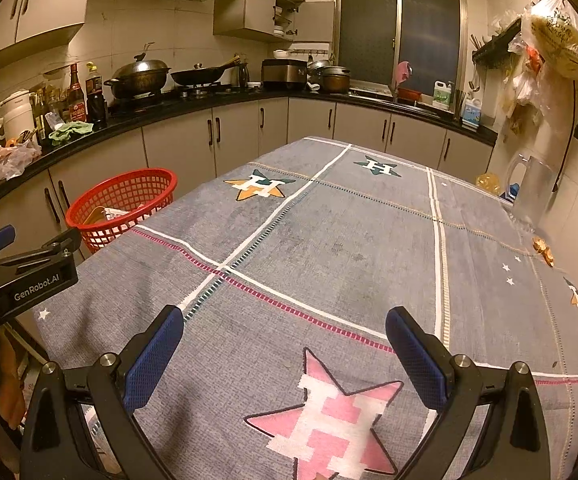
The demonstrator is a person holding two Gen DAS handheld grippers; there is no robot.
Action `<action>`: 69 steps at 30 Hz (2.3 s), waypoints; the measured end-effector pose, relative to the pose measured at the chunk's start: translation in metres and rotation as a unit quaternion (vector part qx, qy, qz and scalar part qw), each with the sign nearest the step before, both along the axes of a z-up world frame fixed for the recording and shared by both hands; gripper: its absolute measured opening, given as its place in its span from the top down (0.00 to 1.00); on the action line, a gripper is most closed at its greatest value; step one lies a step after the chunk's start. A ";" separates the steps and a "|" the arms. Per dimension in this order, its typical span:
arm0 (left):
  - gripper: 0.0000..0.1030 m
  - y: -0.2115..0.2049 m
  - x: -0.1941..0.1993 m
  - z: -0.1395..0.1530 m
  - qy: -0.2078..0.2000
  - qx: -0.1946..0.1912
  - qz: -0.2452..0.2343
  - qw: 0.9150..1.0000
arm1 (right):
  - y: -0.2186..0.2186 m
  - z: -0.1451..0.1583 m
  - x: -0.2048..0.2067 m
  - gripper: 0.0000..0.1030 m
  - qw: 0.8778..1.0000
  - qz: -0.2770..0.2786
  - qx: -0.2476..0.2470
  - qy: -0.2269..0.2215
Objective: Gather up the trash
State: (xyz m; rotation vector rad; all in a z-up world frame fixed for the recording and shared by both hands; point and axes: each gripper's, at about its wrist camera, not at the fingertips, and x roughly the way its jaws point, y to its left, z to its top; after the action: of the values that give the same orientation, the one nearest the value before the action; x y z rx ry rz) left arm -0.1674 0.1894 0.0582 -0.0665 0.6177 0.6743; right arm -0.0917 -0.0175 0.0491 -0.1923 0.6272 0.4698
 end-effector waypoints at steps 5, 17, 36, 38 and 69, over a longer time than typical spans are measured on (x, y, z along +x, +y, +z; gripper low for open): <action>0.04 0.000 0.000 0.000 0.000 0.000 0.000 1.000 | 0.000 -0.001 0.000 0.00 1.000 0.000 -0.001 0.002; 0.04 -0.001 -0.002 -0.001 0.002 -0.001 0.000 1.000 | 0.000 -0.002 0.000 0.00 1.000 -0.001 -0.001 0.004; 0.04 -0.003 -0.001 -0.003 0.003 -0.004 0.001 1.000 | -0.003 -0.004 -0.003 0.00 1.000 -0.007 -0.002 0.006; 0.04 -0.003 -0.001 -0.002 0.003 -0.004 0.001 1.000 | -0.003 -0.004 -0.004 0.00 1.000 -0.007 -0.002 0.007; 0.04 -0.003 -0.001 -0.003 0.003 -0.005 0.002 1.000 | -0.004 -0.004 -0.005 0.00 1.000 -0.008 -0.002 0.009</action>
State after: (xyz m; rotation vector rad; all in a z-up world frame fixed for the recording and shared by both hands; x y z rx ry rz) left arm -0.1686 0.1867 0.0554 -0.0758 0.6268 0.6749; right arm -0.0965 -0.0211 0.0456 -0.1875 0.6462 0.4552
